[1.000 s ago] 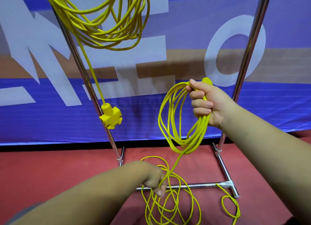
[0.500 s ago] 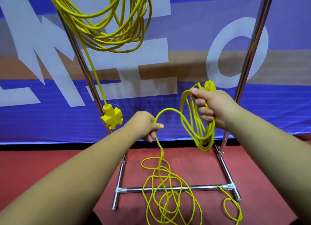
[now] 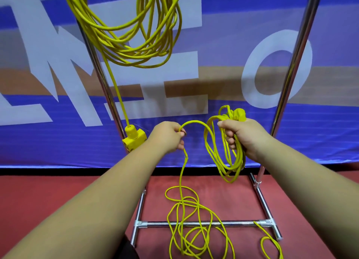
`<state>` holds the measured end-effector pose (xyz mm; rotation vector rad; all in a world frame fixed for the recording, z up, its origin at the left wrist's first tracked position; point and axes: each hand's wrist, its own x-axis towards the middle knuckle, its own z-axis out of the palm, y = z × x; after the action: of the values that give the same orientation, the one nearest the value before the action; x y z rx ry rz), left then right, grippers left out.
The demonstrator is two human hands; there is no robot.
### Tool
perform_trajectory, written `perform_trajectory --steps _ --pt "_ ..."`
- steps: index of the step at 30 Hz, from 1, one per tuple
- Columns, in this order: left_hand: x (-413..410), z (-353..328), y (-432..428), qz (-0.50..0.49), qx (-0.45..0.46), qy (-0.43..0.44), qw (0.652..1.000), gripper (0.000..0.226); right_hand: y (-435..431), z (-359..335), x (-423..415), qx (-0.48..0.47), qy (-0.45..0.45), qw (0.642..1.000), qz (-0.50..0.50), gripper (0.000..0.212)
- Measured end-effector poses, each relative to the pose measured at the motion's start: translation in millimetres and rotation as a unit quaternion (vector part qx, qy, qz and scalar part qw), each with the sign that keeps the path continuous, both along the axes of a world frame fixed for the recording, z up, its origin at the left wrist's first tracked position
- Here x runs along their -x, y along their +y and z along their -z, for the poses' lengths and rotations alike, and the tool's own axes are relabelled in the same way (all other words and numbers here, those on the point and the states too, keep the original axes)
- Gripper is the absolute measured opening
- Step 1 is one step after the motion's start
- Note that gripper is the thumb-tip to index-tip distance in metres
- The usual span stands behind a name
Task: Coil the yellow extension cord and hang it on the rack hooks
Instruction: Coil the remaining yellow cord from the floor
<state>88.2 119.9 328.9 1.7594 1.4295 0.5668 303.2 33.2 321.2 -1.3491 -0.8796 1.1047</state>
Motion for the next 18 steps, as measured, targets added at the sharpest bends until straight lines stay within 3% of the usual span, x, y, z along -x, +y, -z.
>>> perform_trajectory --steps 5,9,14,18 --pt "1 -4 12 -0.079 0.134 -0.213 0.965 0.029 -4 2 -6 0.018 -0.017 1.000 -0.010 0.035" --pt "6 1 17 -0.085 0.100 -0.268 0.954 0.021 -4 8 -7 0.046 -0.036 0.998 0.024 0.035" --pt "4 -19 8 0.042 0.060 -0.335 0.939 0.030 -3 16 -6 0.073 -0.053 0.994 0.055 0.028" --pt "-1 -41 -2 0.122 0.062 -0.476 0.869 0.041 -3 16 -8 0.043 -0.003 0.997 0.064 0.009"
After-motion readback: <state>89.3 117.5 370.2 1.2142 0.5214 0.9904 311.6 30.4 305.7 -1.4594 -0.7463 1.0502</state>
